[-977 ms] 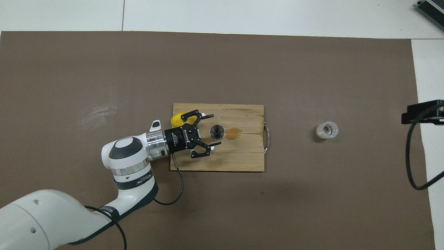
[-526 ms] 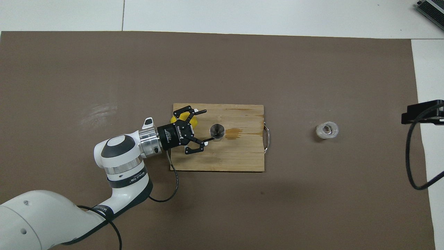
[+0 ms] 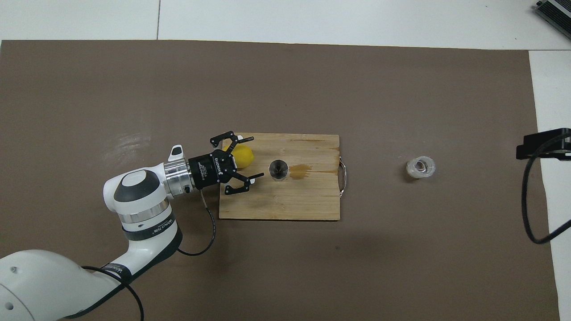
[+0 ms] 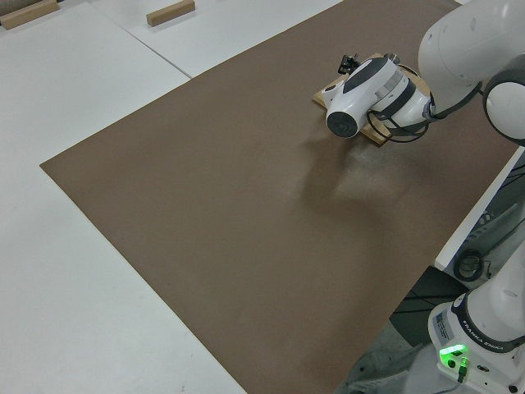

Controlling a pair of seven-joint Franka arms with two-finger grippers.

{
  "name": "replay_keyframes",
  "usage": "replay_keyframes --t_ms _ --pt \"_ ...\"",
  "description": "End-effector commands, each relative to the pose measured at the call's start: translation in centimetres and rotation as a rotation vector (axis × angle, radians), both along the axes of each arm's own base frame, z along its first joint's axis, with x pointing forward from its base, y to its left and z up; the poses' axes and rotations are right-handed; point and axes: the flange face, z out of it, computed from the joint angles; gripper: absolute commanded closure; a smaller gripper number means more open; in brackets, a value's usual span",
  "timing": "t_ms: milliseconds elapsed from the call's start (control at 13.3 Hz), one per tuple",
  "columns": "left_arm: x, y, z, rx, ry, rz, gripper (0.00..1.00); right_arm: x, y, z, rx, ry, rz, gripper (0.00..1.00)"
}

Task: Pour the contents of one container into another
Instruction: 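Withdraw the open left gripper away from the board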

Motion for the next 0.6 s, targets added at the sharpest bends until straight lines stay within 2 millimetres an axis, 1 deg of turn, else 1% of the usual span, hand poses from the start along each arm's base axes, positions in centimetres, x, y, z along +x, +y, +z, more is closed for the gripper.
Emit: replay_keyframes --t_ms 0,75,225,376,526 --pt "0.0 2.1 1.7 0.051 0.003 -0.035 0.00 -0.4 -0.2 0.1 0.005 0.008 0.019 0.00" --pt "0.4 3.0 2.3 0.072 -0.001 -0.057 0.00 -0.4 -0.3 0.1 0.003 0.008 0.019 0.00" --pt "1.1 4.8 4.3 0.101 -0.016 -0.103 0.00 -0.4 -0.3 0.1 0.003 0.008 0.019 0.00" --pt "2.1 7.1 6.8 0.160 -0.037 -0.147 0.00 -0.4 -0.3 0.1 0.003 0.008 0.019 0.00" --pt "3.4 10.0 9.0 0.224 -0.062 -0.202 0.00 -0.4 -0.3 0.1 0.003 0.008 0.019 0.00"
